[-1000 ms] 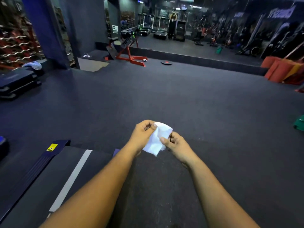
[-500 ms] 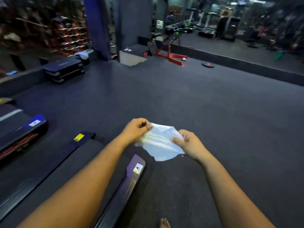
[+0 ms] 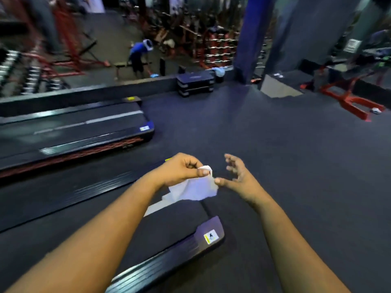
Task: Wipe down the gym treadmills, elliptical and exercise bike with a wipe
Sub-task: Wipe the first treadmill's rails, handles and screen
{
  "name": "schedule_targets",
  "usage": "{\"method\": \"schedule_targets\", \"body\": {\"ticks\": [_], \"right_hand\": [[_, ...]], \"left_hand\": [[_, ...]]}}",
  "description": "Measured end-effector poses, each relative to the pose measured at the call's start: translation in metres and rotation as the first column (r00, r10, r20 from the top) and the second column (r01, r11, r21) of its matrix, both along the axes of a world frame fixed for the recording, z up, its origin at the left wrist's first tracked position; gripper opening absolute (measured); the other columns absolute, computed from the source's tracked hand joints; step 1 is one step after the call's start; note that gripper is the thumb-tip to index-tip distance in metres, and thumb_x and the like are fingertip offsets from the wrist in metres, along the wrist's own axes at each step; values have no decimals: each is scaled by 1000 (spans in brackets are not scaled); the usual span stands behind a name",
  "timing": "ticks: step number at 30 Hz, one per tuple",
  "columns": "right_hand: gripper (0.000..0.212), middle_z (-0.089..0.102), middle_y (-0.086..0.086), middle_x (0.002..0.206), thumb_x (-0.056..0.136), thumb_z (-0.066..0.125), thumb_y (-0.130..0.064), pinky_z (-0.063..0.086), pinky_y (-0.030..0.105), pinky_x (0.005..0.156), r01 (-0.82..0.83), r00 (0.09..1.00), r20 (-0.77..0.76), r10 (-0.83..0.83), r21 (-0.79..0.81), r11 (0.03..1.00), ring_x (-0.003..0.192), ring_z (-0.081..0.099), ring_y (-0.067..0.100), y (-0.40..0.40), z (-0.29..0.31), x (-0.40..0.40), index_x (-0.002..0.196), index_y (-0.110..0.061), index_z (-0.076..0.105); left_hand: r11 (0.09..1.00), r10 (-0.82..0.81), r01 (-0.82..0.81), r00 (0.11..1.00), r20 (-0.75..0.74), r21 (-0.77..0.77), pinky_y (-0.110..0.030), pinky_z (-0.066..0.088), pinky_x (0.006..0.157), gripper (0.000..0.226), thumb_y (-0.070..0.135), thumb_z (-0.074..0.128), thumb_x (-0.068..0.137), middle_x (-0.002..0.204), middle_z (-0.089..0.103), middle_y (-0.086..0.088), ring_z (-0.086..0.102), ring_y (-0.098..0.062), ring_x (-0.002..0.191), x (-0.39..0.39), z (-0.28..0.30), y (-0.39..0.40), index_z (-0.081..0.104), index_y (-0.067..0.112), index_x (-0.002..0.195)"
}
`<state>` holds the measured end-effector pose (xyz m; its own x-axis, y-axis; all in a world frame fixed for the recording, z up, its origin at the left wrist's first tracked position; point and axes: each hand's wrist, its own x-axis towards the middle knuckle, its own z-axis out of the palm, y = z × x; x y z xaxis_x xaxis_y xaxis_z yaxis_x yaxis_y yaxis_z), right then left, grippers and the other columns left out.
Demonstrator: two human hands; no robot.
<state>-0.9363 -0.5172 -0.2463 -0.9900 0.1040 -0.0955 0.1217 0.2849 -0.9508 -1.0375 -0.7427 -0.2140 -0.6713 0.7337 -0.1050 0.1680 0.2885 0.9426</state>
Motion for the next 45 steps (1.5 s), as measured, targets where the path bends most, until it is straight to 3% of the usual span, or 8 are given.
{"method": "schedule_targets", "body": {"ticks": [4,8,12,17,28,34,40,45], "right_hand": [[85,36,-34,151,78,88,-34,30,2,100,-359,931,-16,365,148,922,140,28,-14,-56,11,-53,146,-52,40],[14,70,-11,99,91,77,-19,45,25,82,-408,900,-89,427,175,896,93,62,2,-109,13,-97,103,-17,72],[4,65,-1,84,97,64,-10,46,23,69,-378,921,-66,383,82,922,75,57,7,-153,30,-121,96,-6,65],[7,72,1,90,93,65,-17,51,30,76,-398,917,33,397,15,917,82,64,11,-214,47,-154,96,-11,68],[24,68,4,72,88,79,-25,44,27,52,-469,881,84,465,35,882,64,56,15,-290,23,-251,87,-4,67],[17,69,6,81,91,76,-21,55,32,62,-646,712,202,672,-186,740,72,64,17,-338,-14,-335,89,-8,64],[25,71,17,109,98,63,-23,59,46,82,-454,573,253,780,-694,559,96,69,30,-408,-23,-440,117,-7,65],[35,71,17,119,91,71,-10,57,39,83,-604,385,336,859,-612,510,102,69,28,-446,17,-510,126,-4,66]], "left_hand": [[996,-11,5,998,-61,-88,-12,42,66,9,23,78,91,68,69,16,57,5,63,-22,12,-38,78,15,86],[991,111,-119,988,-111,-69,-19,41,64,17,30,81,86,72,69,7,54,-4,65,-46,12,-94,79,13,86],[918,354,-366,930,96,156,-31,49,76,30,35,80,87,95,76,-6,64,-11,83,-50,-13,-156,76,12,107],[789,345,-492,850,397,367,-31,52,90,81,71,66,80,122,68,-8,63,-18,109,-19,-65,-183,63,10,133],[302,768,-906,415,488,297,-26,52,65,20,19,72,94,82,73,-8,65,-19,75,-67,-77,-244,70,1,104],[110,855,-962,219,470,248,-28,56,67,24,23,69,97,92,75,-11,70,-18,79,-118,-91,-293,69,1,107],[-37,849,-989,45,526,144,-30,54,61,24,35,76,88,83,68,-11,62,-21,70,-191,-72,-332,65,13,89],[-232,766,-965,-105,635,120,-35,56,71,20,29,70,90,91,69,-12,66,-24,79,-247,-8,-352,61,12,96]]}}
